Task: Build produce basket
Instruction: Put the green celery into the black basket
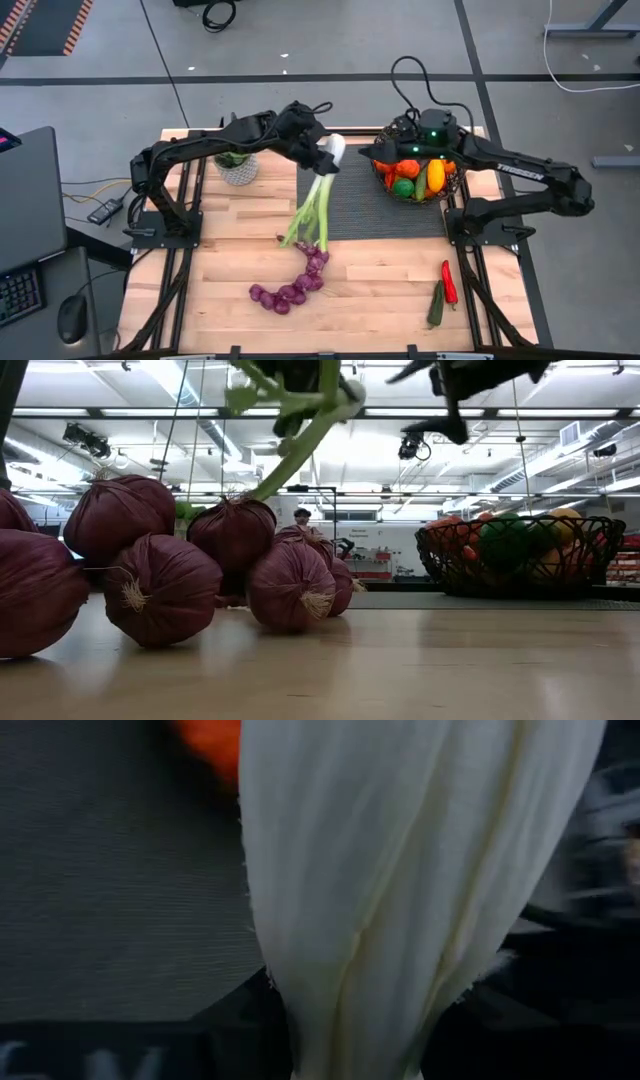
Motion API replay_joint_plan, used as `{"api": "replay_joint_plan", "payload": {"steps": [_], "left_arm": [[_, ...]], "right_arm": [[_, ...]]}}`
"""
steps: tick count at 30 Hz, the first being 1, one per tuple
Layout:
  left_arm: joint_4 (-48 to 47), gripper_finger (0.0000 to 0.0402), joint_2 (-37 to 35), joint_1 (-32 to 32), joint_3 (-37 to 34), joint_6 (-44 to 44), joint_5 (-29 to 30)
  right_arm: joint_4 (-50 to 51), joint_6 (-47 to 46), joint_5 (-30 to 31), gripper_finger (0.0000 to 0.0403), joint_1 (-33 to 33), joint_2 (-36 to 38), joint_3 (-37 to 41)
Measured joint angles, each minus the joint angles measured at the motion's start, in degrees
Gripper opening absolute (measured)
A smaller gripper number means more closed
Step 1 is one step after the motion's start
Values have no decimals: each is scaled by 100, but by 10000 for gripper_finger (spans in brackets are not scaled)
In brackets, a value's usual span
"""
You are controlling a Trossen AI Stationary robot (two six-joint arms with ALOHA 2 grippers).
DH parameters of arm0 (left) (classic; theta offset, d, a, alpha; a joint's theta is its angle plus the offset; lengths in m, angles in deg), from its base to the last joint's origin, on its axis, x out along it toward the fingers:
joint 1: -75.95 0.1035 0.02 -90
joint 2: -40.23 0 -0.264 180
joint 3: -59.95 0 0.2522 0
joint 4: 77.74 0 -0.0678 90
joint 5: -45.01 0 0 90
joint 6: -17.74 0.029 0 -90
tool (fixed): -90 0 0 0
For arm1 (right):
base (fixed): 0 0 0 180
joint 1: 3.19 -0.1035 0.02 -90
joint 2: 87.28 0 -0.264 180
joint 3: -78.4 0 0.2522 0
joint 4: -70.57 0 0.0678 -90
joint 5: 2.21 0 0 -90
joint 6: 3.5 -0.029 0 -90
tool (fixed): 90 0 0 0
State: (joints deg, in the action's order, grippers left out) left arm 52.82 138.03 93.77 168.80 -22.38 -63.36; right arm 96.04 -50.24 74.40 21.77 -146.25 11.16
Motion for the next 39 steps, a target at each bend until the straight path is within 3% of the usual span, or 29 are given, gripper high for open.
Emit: {"api": "replay_joint_plan", "payload": {"steps": [6,14,26,32,39], "left_arm": [[469,155,0,0,2,-470,-721],[522,151,0,39,2,-729,-888],[828,153,-2,-173,2,-781,-872],[789,162,-2,-291,2,-730,-461],[723,202,-2,-310,7,-527,-153]], "right_arm": [[-1068,45,31,380,-277,-378,0],[-1862,-47,55,399,-421,-608,-2],[-2717,-114,528,390,-814,-1287,-2],[-2696,-112,507,316,-820,-1281,-4],[-2613,110,486,136,-810,-1107,-2]]}}
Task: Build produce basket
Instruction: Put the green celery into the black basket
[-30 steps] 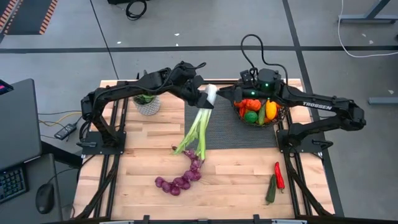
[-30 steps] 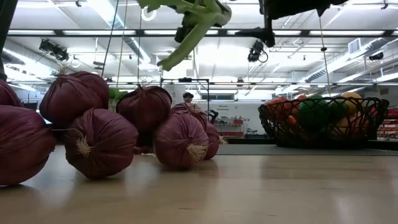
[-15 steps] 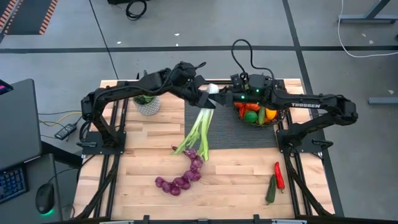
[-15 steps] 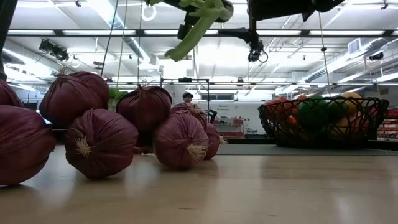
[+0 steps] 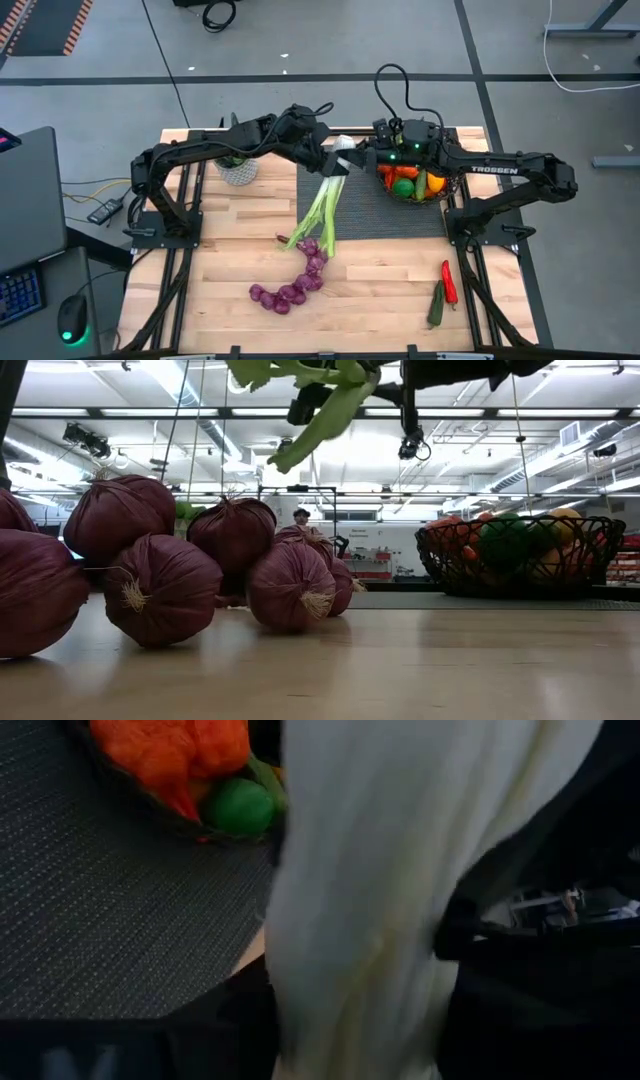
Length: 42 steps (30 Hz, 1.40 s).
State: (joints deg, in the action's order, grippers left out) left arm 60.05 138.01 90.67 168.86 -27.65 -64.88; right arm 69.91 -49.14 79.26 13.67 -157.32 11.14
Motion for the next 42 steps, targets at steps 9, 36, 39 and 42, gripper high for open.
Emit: {"api": "replay_joint_plan", "payload": {"steps": [9,36,39,42], "left_arm": [[-249,280,-228,187,5,1180,84],[-1522,290,-1534,274,28,1891,123],[-1524,290,-1528,185,27,1901,216],[-1523,290,-1528,138,27,1899,298]], "right_arm": [[294,18,-91,119,132,89,-7],[4857,-401,1304,123,2608,2237,2],[5352,-431,1346,126,2822,2293,2],[5825,-238,1344,133,2957,2280,2]]}}
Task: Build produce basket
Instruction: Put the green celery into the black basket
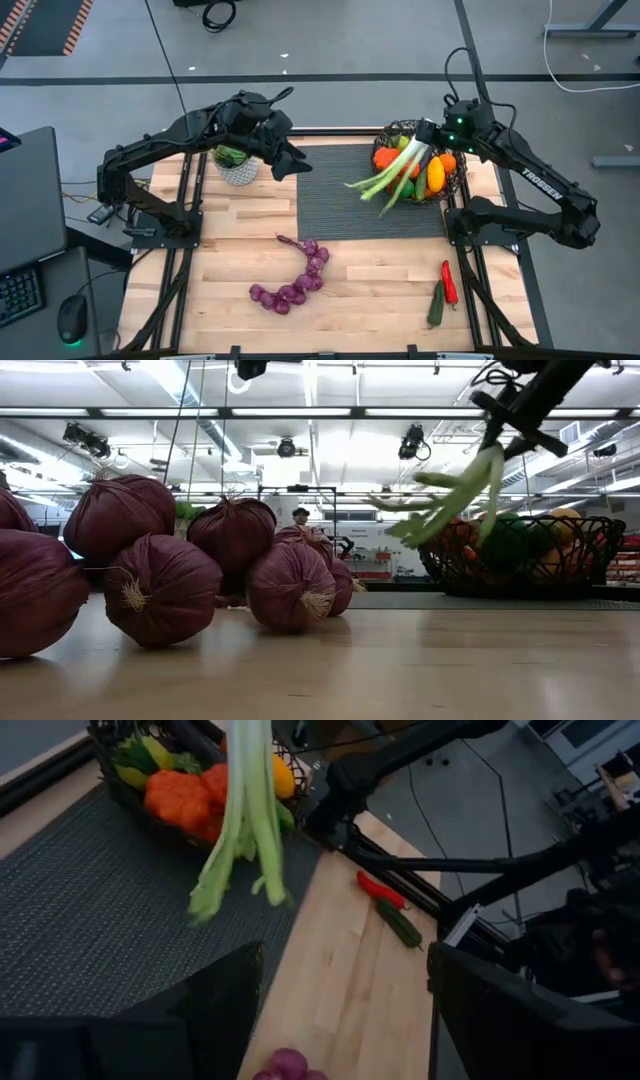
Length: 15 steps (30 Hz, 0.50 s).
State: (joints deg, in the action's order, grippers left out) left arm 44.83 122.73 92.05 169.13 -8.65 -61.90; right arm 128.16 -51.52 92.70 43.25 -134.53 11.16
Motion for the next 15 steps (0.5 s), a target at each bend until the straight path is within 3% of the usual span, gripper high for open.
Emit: {"api": "replay_joint_plan", "payload": {"steps": [4,15], "left_arm": [[-26,290,0,-27,-1,-159,3],[-337,290,0,-442,-3,-304,3]], "right_arm": [[410,447,1,168,37,-46,0],[630,667,677,334,33,-43,0]]}}
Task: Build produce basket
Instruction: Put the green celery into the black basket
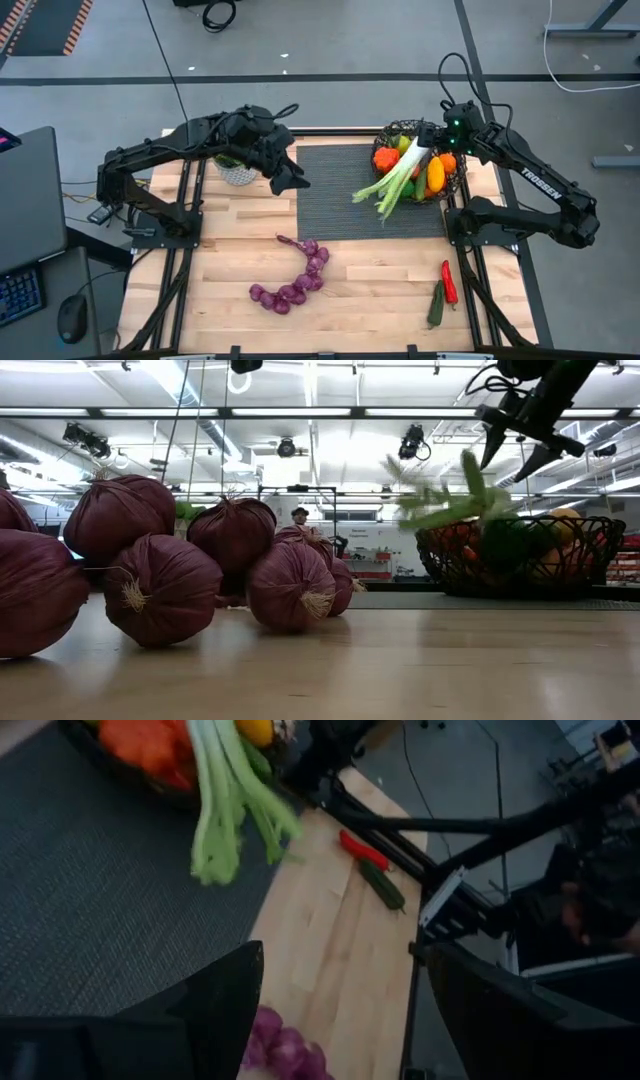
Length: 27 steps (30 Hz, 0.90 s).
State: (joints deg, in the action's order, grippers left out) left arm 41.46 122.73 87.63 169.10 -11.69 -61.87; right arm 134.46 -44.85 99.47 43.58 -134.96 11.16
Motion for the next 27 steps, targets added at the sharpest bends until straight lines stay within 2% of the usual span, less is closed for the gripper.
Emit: {"api": "replay_joint_plan", "payload": {"steps": [4,8,15,21,27], "left_arm": [[-200,290,0,-164,-2,-16,158],[-300,290,0,-270,-2,-147,313],[-454,290,0,-429,-2,-294,581],[-1680,290,0,-493,-2,-144,1274],[-2087,290,0,-525,-2,-320,1326]], "right_arm": [[26,140,77,373,0,0,0],[24,285,86,394,0,0,0],[-86,312,77,399,0,-2,0],[-753,302,-268,398,0,19,0],[-1154,573,-408,398,-14,-40,-2]]}}
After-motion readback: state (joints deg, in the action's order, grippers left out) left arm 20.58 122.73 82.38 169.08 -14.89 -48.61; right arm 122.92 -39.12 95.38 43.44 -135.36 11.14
